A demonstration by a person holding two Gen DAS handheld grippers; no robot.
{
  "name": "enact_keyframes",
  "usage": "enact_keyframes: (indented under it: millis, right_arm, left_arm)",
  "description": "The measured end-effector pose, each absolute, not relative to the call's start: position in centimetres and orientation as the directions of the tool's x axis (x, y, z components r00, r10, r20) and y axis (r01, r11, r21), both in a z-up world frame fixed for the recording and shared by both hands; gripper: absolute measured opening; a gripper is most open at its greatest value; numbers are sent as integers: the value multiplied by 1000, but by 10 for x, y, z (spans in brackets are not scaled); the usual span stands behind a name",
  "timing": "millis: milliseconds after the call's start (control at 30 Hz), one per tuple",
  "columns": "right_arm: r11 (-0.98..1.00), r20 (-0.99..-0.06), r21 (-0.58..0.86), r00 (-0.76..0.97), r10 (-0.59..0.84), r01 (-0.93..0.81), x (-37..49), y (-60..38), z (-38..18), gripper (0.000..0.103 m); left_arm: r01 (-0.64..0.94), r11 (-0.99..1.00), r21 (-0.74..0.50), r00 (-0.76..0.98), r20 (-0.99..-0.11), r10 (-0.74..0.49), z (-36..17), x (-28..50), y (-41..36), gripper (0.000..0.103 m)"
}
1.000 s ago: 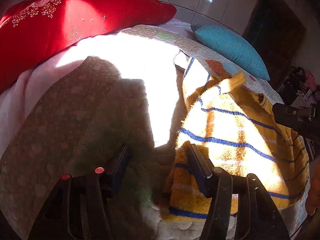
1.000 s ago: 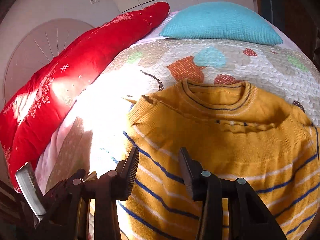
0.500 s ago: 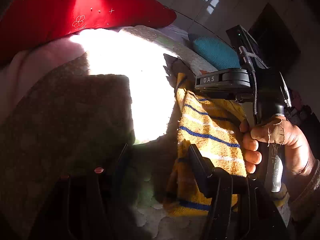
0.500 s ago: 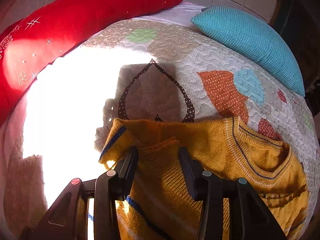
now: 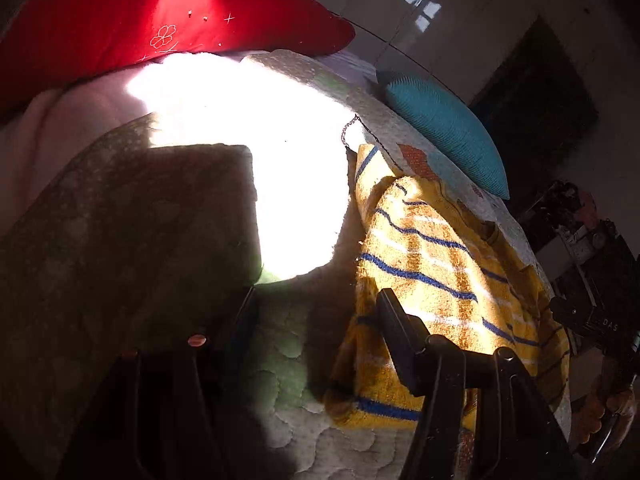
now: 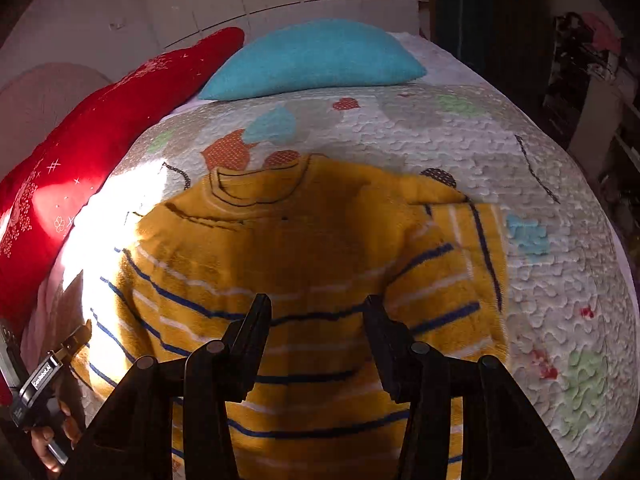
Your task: Fold small clothes
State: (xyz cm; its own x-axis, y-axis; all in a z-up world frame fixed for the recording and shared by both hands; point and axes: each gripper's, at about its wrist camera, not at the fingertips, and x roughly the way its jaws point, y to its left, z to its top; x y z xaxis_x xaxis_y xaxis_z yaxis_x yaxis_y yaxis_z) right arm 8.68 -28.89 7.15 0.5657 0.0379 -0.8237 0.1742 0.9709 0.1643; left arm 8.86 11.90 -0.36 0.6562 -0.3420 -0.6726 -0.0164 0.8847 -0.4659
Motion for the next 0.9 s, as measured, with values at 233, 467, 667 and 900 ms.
enact_keyframes:
  millis: [233,467,667,900]
  right_arm:
    - [876,-846,196,528,-77,441,31,-411,58,68]
    - [964,-777,106,625,-72,243,37,-312,117,68]
    - [990,-806,139,582,105,13,66,-193,106,69]
    - [977,-840,111,508,190,-182,98,-71,79,71]
  left_arm:
    - [-7,895,-445,647,-685,-335,-2,90,114,67]
    - [13,885,-465,641,-675,-364,-1,90,114,76]
    - [44,840,-541,609,-652,-452,4,82,118,6]
    - [-47,883,-467,722,-627,-293,38,58,158,21]
